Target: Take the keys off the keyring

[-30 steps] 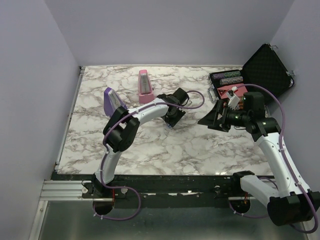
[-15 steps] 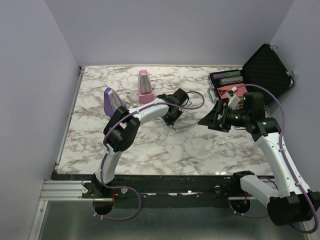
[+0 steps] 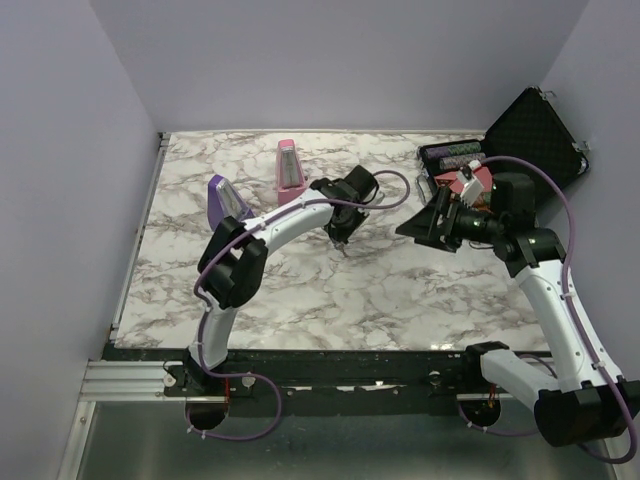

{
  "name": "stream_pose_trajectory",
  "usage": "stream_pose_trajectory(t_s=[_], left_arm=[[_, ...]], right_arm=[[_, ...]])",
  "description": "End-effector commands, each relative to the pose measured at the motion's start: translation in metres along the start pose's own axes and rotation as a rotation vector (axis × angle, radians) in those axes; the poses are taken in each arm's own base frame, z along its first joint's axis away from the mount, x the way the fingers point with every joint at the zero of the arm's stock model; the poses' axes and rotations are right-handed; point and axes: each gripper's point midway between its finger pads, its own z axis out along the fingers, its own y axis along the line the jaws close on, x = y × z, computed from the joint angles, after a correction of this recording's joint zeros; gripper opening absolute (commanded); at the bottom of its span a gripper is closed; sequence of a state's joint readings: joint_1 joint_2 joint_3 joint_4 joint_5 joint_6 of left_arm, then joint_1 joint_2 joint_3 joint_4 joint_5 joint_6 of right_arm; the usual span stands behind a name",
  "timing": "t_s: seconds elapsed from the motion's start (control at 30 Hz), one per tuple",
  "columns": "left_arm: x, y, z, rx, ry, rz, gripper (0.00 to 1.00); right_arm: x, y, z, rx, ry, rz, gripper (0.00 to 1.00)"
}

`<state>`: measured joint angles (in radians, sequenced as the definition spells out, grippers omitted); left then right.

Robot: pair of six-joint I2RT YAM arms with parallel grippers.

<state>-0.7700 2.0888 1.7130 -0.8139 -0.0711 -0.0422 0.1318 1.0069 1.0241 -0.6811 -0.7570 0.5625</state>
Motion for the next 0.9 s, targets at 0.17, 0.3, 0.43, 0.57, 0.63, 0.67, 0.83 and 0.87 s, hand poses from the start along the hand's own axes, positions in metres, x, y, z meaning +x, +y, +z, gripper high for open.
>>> stream_pose_trajectory(t_s=[0.17,0.3,0.43,0.57,0.63,0.67,0.83,0.87], left_arm=[[-0.026,0.000,-0.110,0.020,-0.162,-0.041,0.00],[-0.029,0.006,-0.145,0.004,-0.208,-0.041,0.00],[-0.037,0.007,-0.183,0.015,-0.267,-0.052,0.00],[-0.043,0.007,-0.223,0.031,-0.339,-0.075,0.00],[-0.045,0.009,-0.240,0.024,-0.366,-0.094,0.00],[-0.046,0.010,-0.248,0.021,-0.385,-0.104,0.00],[-0.046,0.002,-0.282,0.089,-0.478,-0.147,0.00],[-0.046,-0.001,-0.288,0.108,-0.493,-0.149,0.00]], right_arm=[[-0.056,0.077,-0.011,-0.264,-0.142,-0.005,1.00],[-0.078,0.109,-0.020,-0.391,-0.201,-0.001,1.00],[-0.096,0.136,-0.028,-0.496,-0.227,-0.016,1.00],[-0.111,0.154,-0.032,-0.561,-0.238,-0.027,1.00],[-0.118,0.161,-0.030,-0.582,-0.243,-0.031,1.00],[-0.121,0.165,-0.029,-0.595,-0.244,-0.037,1.00],[-0.134,0.187,-0.026,-0.677,-0.252,-0.043,1.00],[-0.134,0.191,-0.022,-0.691,-0.241,-0.039,1.00]])
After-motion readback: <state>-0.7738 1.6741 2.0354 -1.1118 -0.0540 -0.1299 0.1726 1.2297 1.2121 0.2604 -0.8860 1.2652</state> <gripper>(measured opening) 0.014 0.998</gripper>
